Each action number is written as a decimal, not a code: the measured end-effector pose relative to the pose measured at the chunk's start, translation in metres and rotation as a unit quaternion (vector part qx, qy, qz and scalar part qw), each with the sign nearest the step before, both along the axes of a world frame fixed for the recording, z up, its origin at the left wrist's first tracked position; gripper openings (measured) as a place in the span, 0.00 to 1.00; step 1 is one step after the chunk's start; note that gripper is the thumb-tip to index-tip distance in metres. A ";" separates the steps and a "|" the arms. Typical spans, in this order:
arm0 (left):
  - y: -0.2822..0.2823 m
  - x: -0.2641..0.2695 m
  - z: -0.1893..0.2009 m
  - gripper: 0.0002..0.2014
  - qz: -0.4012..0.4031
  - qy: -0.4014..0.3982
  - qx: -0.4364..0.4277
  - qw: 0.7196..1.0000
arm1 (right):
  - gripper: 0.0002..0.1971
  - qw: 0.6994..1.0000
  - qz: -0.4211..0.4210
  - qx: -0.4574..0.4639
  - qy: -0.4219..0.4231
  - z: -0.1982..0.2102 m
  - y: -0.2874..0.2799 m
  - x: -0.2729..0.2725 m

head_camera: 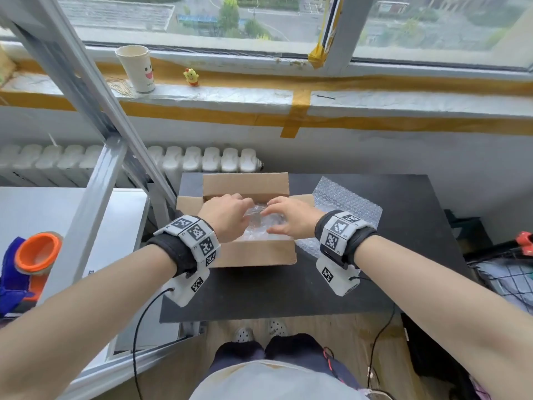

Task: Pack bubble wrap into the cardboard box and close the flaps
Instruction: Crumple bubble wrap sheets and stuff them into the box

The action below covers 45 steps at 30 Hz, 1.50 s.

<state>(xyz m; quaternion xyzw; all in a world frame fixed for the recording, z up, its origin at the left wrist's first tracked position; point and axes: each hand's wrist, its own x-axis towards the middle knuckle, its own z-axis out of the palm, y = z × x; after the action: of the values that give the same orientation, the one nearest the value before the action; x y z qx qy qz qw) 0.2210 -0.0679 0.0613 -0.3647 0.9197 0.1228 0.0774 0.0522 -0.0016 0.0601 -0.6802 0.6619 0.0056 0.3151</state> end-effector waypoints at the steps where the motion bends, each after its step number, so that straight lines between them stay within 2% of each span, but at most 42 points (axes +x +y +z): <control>1: 0.000 -0.009 0.004 0.16 0.005 0.031 0.002 0.999 | 0.22 0.999 -0.028 -0.023 -0.005 0.003 0.002 -0.007; 3: 0.002 -0.032 0.011 0.16 0.011 0.088 0.008 0.996 | 0.21 0.995 -0.082 -0.060 -0.017 0.009 0.009 -0.024; 6: 0.016 -0.074 0.016 0.22 -0.001 0.156 0.028 0.987 | 0.19 0.983 -0.156 -0.097 -0.022 0.011 0.024 -0.056; 10: 0.045 -0.125 0.017 0.24 -0.023 0.189 0.046 0.981 | 0.19 0.969 -0.219 -0.114 -0.017 0.003 0.051 -0.100; 14: 0.074 -0.167 0.000 0.24 -0.039 0.164 0.077 0.983 | 0.19 0.962 -0.256 -0.094 -0.003 -0.019 0.078 -0.141; 19: 0.102 -0.200 -0.053 0.28 -0.030 0.101 0.128 0.986 | 0.24 0.966 -0.258 -0.024 -0.007 -0.063 0.106 -0.177; 24: 0.106 -0.211 -0.102 0.42 0.010 0.043 0.101 0.994 | 0.29 0.977 -0.212 0.002 -0.001 -0.105 0.120 -0.197; 26: 0.102 -0.213 -0.120 0.44 0.025 0.024 0.080 0.996 | 0.32 0.980 -0.199 0.000 0.008 -0.120 0.119 -0.204; 30: 0.094 -0.214 -0.148 0.37 0.047 -0.029 0.074 0.996 | 0.37 0.985 -0.169 -0.010 0.015 -0.144 0.118 -0.211; 33: 0.093 -0.215 -0.156 0.30 0.050 -0.011 0.028 0.998 | 0.37 0.987 -0.155 -0.040 0.025 -0.153 0.117 -0.211; 37: 0.093 -0.218 -0.156 0.20 0.049 -0.007 -0.011 0.999 | 0.29 0.983 -0.157 -0.091 0.039 -0.154 0.119 -0.208; 40: 0.092 -0.221 -0.154 0.11 0.059 -0.008 0.001 0.998 | 0.18 0.973 -0.182 -0.140 0.037 -0.153 0.119 -0.205; 42: 0.091 -0.223 -0.152 0.08 0.057 -0.006 0.005 0.998 | 0.11 0.968 -0.194 -0.156 0.040 -0.151 0.116 -0.204; 45: 0.092 -0.223 -0.146 0.05 0.052 0.029 -0.018 0.998 | 0.08 0.964 -0.198 -0.172 0.036 -0.147 0.115 -0.205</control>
<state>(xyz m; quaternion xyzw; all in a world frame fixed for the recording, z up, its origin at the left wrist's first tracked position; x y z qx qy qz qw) -0.0022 0.0246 -0.0847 -0.4099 0.9033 0.1205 0.0376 -0.1533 0.1137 -0.0867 -0.5785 0.7853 -0.1470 0.1642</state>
